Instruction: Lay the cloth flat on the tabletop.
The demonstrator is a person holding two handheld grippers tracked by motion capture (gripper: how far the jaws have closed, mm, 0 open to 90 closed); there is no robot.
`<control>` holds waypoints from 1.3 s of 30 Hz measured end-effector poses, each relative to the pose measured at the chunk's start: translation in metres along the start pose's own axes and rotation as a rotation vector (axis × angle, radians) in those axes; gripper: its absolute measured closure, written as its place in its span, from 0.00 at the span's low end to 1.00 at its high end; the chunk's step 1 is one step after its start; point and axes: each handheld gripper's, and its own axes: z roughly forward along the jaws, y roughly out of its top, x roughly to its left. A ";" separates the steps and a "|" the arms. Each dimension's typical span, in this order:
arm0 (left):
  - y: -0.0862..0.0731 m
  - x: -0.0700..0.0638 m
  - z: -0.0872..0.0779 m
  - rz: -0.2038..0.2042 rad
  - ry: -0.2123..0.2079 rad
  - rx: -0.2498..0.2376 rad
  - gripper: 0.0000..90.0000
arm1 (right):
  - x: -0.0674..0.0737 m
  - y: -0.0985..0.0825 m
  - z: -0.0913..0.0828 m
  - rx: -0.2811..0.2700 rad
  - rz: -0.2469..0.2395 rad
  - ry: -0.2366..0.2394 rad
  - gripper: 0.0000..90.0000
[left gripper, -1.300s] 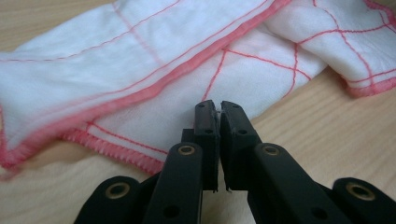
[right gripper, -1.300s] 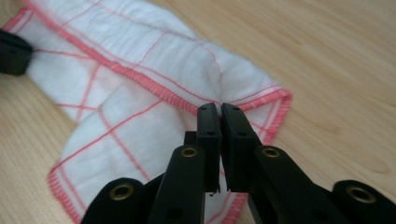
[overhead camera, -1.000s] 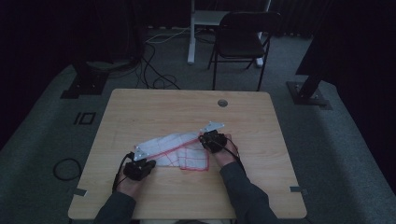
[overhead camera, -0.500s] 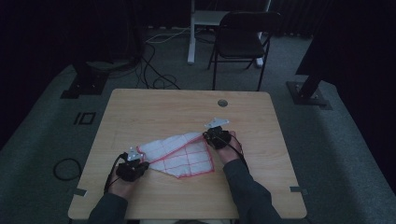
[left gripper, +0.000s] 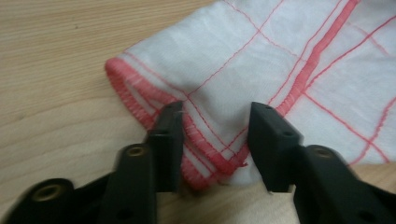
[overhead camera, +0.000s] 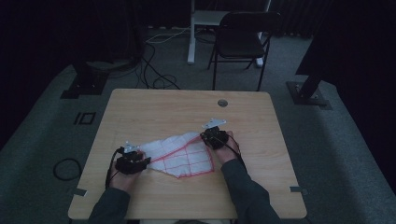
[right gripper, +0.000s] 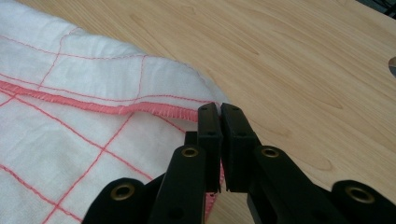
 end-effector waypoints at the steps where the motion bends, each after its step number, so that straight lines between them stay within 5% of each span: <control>1: 0.001 -0.002 0.001 0.000 -0.001 -0.003 0.76 | 0.000 0.000 0.001 0.000 0.000 0.001 0.97; 4: 0.008 -0.003 -0.003 -0.007 0.014 -0.039 0.95 | -0.001 0.000 0.001 -0.005 0.007 0.004 0.97; 7: 0.019 0.000 -0.008 0.003 0.008 -0.069 0.96 | -0.003 0.000 0.002 -0.008 0.006 0.006 0.97; 12: 0.041 0.016 -0.008 -0.039 0.013 -0.099 0.96 | -0.009 0.005 0.009 -0.015 0.031 0.026 0.97; 18: 0.062 0.037 0.001 -0.098 0.067 -0.100 0.94 | -0.011 0.015 0.019 0.003 0.004 0.010 0.97; 22: 0.070 0.045 0.011 -0.120 0.090 -0.095 0.94 | -0.015 0.026 0.028 0.022 -0.020 -0.021 0.97; 29: 0.074 0.057 0.016 -0.221 0.143 -0.136 0.83 | -0.022 0.041 0.037 0.029 -0.016 -0.114 0.88; 39: 0.068 0.054 0.012 -0.169 0.144 -0.119 0.82 | -0.012 0.038 0.031 0.021 -0.064 -0.080 0.86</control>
